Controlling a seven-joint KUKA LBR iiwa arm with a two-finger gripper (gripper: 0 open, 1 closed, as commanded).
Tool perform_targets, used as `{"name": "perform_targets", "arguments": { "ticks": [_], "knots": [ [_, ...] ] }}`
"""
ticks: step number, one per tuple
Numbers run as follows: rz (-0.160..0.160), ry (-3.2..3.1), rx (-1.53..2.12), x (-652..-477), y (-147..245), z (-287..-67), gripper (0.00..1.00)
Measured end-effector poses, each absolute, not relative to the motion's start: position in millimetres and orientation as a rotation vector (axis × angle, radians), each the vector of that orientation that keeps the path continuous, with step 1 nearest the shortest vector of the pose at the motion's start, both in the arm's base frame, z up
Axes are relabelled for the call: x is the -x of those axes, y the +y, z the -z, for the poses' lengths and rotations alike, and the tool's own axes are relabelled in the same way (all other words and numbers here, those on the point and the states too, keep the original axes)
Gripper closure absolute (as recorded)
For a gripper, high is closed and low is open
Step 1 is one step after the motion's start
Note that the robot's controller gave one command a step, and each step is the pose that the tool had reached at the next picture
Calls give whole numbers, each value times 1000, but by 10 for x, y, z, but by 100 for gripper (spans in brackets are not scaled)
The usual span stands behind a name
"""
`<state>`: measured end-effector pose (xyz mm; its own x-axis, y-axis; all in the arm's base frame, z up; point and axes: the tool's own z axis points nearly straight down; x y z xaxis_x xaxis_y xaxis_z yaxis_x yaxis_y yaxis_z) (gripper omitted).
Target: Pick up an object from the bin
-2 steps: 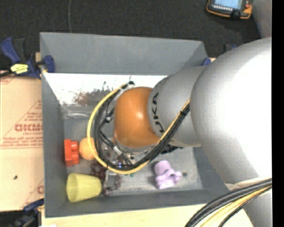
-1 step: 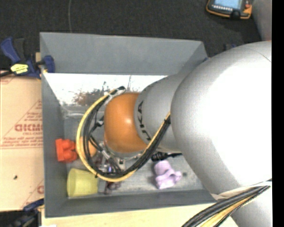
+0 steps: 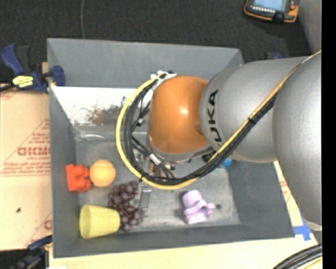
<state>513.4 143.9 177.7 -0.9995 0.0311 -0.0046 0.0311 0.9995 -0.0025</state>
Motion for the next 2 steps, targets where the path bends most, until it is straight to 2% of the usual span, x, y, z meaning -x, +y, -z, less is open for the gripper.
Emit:
{"name": "perform_targets", "arguments": {
  "ticks": [1, 2],
  "knots": [
    [9, 3127, -99, -5117, 1439, -1876, 0],
    [5, 3122, -1, -5157, 1122, -1527, 0]
  ]
}}
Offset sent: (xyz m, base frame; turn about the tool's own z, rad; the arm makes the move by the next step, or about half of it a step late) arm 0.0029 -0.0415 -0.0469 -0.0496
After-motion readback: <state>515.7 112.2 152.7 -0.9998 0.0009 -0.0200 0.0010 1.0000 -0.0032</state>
